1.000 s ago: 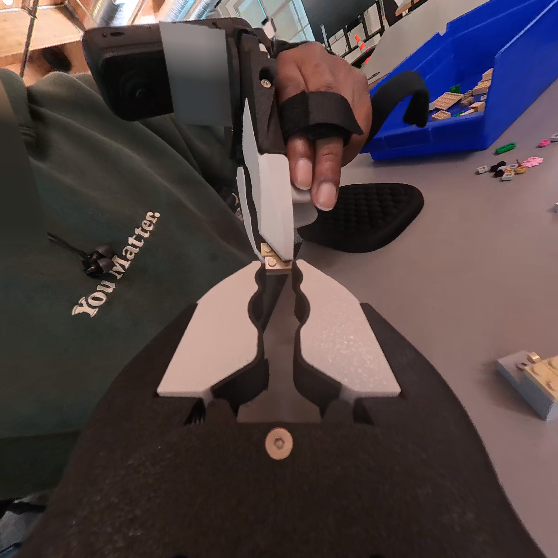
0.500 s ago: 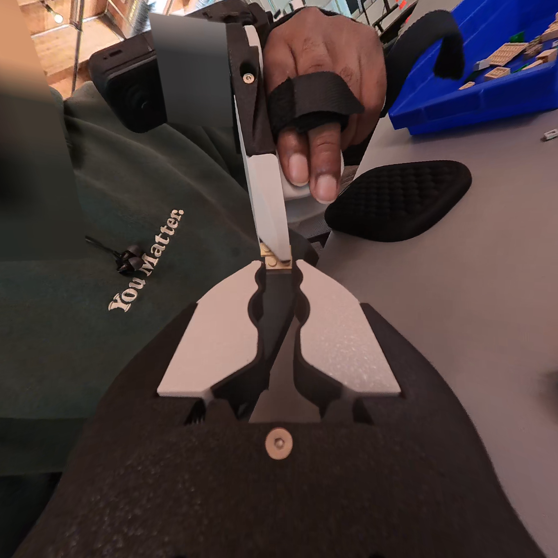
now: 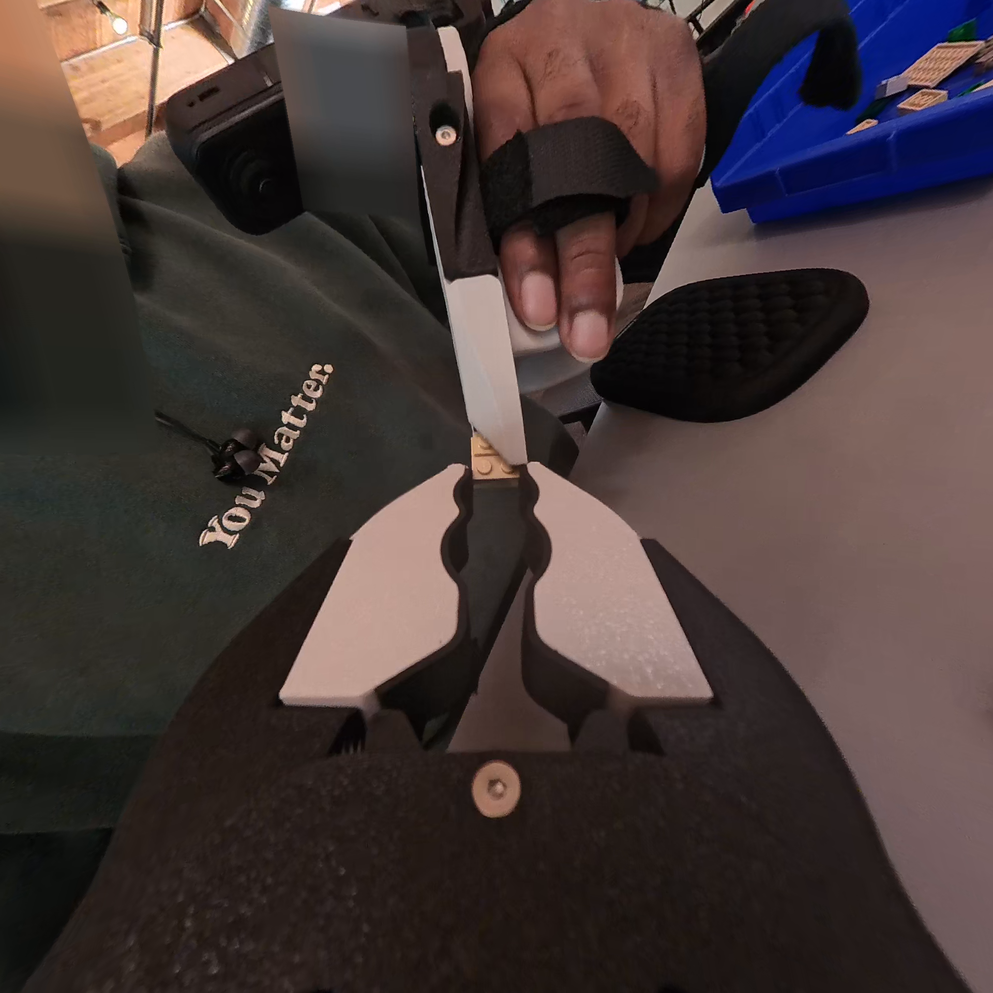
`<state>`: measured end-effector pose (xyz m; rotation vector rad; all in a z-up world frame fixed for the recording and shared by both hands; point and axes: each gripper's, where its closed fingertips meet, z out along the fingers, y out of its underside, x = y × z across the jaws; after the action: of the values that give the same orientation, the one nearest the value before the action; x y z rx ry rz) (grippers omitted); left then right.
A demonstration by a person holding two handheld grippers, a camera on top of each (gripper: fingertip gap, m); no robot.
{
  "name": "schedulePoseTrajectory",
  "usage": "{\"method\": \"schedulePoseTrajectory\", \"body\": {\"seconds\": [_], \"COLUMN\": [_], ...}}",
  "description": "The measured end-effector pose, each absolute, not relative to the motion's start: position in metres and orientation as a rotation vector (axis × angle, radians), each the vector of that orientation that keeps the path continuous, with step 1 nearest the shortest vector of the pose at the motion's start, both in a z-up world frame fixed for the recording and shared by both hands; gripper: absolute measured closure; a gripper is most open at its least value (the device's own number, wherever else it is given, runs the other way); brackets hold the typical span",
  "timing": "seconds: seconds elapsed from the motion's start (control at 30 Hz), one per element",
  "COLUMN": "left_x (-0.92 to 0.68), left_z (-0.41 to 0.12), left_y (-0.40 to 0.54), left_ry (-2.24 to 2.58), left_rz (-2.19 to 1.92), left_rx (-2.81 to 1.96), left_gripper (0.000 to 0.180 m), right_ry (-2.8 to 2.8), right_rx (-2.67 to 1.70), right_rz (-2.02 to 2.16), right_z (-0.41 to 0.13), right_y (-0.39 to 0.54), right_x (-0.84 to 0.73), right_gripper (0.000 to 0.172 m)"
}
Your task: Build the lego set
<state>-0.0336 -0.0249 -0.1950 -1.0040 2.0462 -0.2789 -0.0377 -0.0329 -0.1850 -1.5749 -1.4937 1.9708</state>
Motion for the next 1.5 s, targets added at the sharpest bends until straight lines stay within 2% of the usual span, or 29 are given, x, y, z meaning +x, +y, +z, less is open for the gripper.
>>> {"method": "schedulePoseTrajectory", "body": {"seconds": [1.2, 1.33, 1.5], "left_x": [-0.037, -0.039, -0.044], "left_z": [-0.217, -0.212, -0.213], "left_y": [-0.043, -0.026, -0.005], "left_ry": [2.096, 1.988, 1.884], "left_rz": [-0.419, -0.426, -0.462], "left_rx": [-1.024, -1.131, -1.302], "left_gripper": [0.164, 0.164, 0.164], "right_ry": [-1.591, -1.483, -1.47], "right_rx": [-1.744, -1.688, -1.546], "right_rz": [2.115, 2.018, 1.559], "right_z": [-0.208, -0.204, -0.202], "right_y": [-0.054, -0.037, -0.013], "right_x": [-0.04, -0.043, -0.044], "right_gripper": [0.156, 0.155, 0.146]}}
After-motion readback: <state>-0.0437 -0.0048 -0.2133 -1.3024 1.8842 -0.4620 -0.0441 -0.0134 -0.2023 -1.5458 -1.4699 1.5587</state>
